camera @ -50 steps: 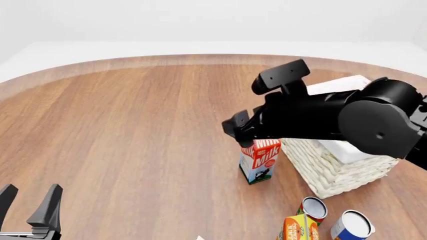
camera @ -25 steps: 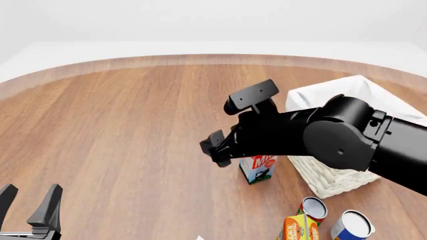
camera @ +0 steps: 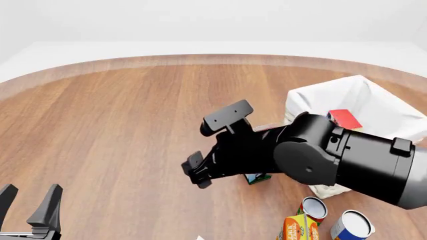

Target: Pick up the cream cheese box and the butter, and put them in the basket.

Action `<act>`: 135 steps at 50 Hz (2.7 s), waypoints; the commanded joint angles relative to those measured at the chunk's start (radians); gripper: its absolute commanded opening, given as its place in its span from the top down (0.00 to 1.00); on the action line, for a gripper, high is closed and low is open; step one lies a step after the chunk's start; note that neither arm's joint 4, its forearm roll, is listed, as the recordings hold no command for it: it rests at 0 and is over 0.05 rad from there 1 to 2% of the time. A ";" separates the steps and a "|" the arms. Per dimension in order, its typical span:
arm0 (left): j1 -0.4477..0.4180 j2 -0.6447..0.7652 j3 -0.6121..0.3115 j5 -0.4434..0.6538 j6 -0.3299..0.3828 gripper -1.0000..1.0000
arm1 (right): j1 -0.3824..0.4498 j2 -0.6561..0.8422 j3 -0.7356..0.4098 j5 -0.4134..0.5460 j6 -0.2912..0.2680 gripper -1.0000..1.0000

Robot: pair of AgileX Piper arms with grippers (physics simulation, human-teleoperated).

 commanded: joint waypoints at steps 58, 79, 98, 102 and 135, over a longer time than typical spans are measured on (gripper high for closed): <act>0.000 0.000 0.000 0.000 0.000 0.00 | 0.131 0.195 0.028 0.074 0.078 0.00; 0.000 0.000 0.000 0.000 0.000 0.00 | 0.163 0.206 0.121 -0.006 0.154 0.00; 0.000 0.000 0.000 0.000 0.000 0.00 | 0.133 0.214 0.119 -0.001 0.120 0.00; 0.000 0.000 0.000 0.000 0.000 0.00 | 0.137 0.219 0.132 -0.016 0.125 0.00; 0.000 0.000 0.000 0.000 0.000 0.00 | 0.167 0.239 0.212 -0.093 0.188 0.00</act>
